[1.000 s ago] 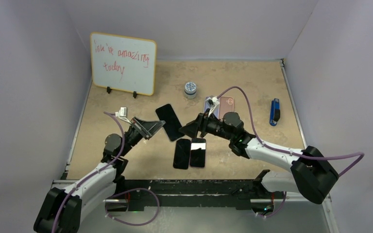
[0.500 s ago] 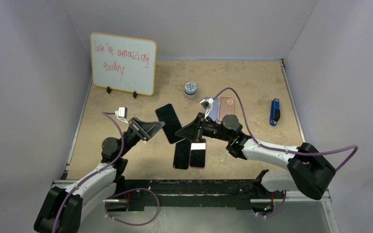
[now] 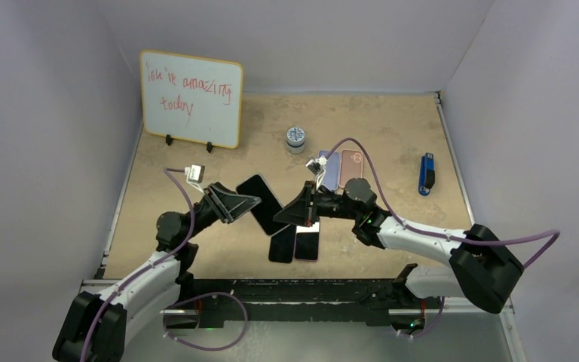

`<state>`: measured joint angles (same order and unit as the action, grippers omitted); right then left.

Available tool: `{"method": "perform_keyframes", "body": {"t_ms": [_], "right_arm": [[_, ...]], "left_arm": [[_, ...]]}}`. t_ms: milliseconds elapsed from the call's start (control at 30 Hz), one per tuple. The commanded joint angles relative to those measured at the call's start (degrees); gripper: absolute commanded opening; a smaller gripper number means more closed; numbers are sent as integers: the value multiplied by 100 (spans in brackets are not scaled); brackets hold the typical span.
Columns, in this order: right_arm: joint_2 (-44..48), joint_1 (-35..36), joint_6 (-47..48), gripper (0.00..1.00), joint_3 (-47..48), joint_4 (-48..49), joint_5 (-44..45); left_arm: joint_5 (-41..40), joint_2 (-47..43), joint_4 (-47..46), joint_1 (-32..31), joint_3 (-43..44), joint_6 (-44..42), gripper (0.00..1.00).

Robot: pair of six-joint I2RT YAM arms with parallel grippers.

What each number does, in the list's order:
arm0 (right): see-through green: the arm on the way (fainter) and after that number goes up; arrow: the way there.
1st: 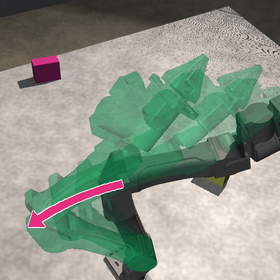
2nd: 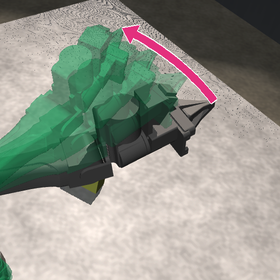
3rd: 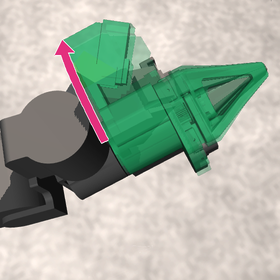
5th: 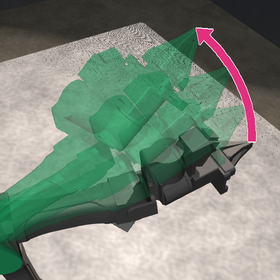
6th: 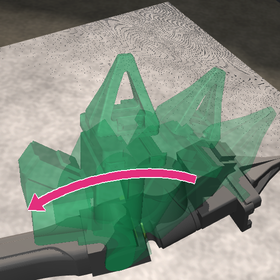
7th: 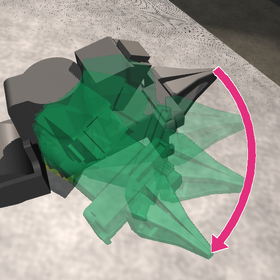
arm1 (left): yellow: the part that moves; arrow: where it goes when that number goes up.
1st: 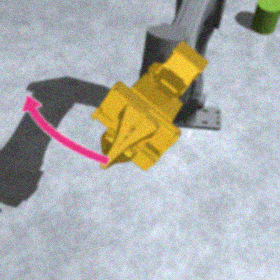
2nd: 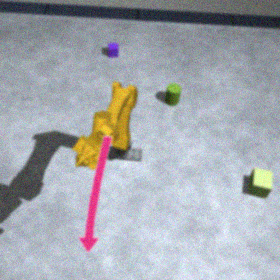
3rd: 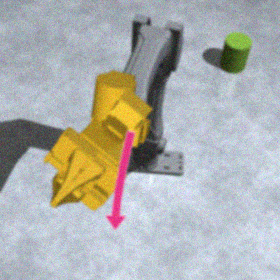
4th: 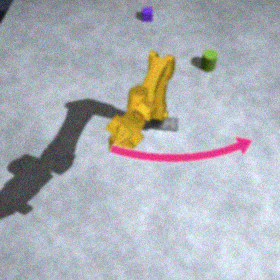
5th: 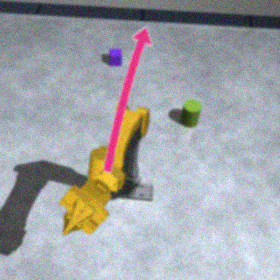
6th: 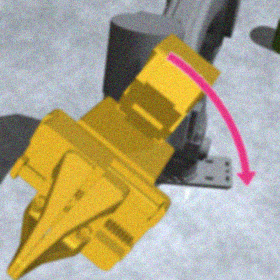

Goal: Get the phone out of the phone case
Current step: Adjust the phone.

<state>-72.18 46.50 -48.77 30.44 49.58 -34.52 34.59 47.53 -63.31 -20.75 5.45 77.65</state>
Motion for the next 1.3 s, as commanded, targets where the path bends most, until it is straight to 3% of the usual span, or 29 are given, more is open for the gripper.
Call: {"method": "perform_keyframes", "body": {"t_ms": [0,67,233,300,433,567,667,900,1267], "right_arm": [[74,17,102,0,232,423,-308],[52,17,121,0,263,382,-317],[-6,13,136,0,262,342,-258],[-6,12,132,5,217,334,-160],[104,12,184,23,113,347,138],[282,12,288,49,14,283,439],[348,35,261,60,-93,394,581],[296,212,99,65,-333,801,805],[-237,556,57,63,-113,1485,829]], "left_arm": [[309,-143,131,-8,297,-405,44],[320,-172,135,-8,306,-416,37],[314,-159,110,-8,325,-371,8],[254,-155,28,-8,280,-293,0],[-74,-232,-150,-8,103,-47,0],[-563,-443,-81,-7,-34,128,0],[-1048,-700,99,-8,-147,270,0],[-1978,-1300,297,-8,-419,608,0],[-2156,-1435,415,-8,-422,796,0]]}}
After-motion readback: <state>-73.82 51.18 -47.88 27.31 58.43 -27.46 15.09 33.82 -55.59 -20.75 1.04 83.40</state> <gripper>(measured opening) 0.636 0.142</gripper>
